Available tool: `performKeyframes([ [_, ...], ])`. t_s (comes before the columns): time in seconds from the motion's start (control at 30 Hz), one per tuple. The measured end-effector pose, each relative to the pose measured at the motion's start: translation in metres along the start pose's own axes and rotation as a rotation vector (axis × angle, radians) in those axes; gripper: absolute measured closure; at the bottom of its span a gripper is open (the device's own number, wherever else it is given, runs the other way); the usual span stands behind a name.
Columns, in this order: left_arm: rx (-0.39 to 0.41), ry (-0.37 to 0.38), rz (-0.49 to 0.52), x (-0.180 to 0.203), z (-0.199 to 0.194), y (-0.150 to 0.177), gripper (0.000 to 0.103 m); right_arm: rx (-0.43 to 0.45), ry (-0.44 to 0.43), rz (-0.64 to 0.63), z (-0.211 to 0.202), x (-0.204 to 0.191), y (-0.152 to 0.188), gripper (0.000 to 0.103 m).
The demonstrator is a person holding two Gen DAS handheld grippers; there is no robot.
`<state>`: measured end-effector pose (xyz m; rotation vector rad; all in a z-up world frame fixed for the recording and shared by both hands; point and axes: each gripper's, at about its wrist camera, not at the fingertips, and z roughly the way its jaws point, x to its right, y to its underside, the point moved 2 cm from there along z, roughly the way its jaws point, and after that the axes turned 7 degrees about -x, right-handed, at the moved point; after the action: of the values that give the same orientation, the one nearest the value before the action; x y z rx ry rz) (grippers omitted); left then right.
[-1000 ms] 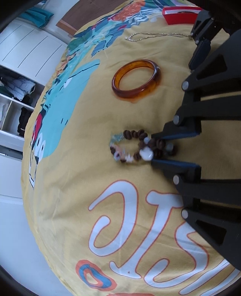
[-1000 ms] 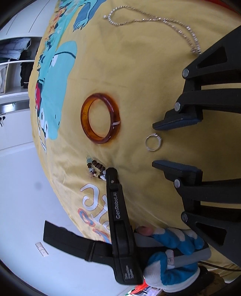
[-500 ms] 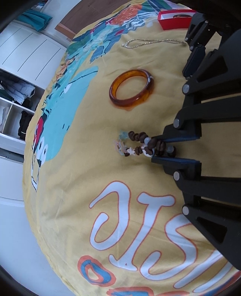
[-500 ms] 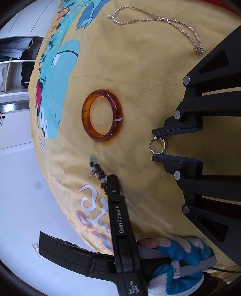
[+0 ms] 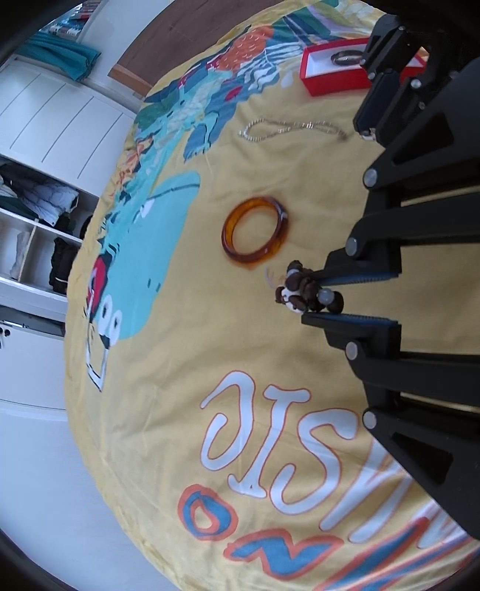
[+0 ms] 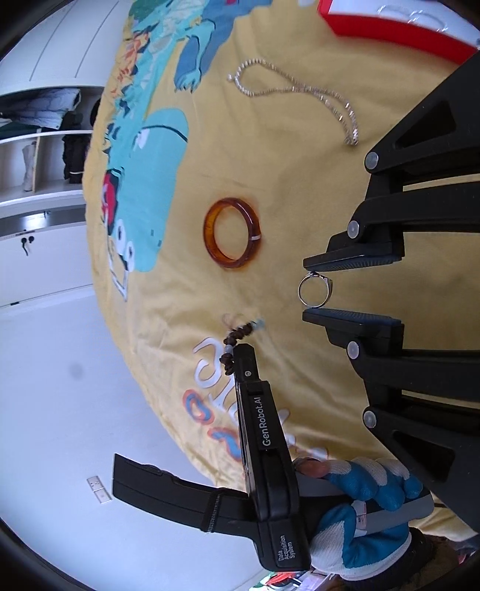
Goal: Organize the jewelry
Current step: 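Carry bracelet and ring into the red box and open both tools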
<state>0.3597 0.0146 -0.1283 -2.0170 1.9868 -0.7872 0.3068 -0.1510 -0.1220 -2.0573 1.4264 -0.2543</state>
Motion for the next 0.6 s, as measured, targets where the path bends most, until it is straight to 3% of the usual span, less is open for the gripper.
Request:
performKeyframes([
  [0.33,0.042,0.059,0.086,0.064,-0.050,0.010,0.090,0.069,0.073,0.041,-0.080,0.027,0.022,0.083],
  [0.6,0.039,0.162,0.203,0.160,-0.064,0.026,0.090,0.085,0.189,0.116,-0.142,0.092,0.062,0.083],
])
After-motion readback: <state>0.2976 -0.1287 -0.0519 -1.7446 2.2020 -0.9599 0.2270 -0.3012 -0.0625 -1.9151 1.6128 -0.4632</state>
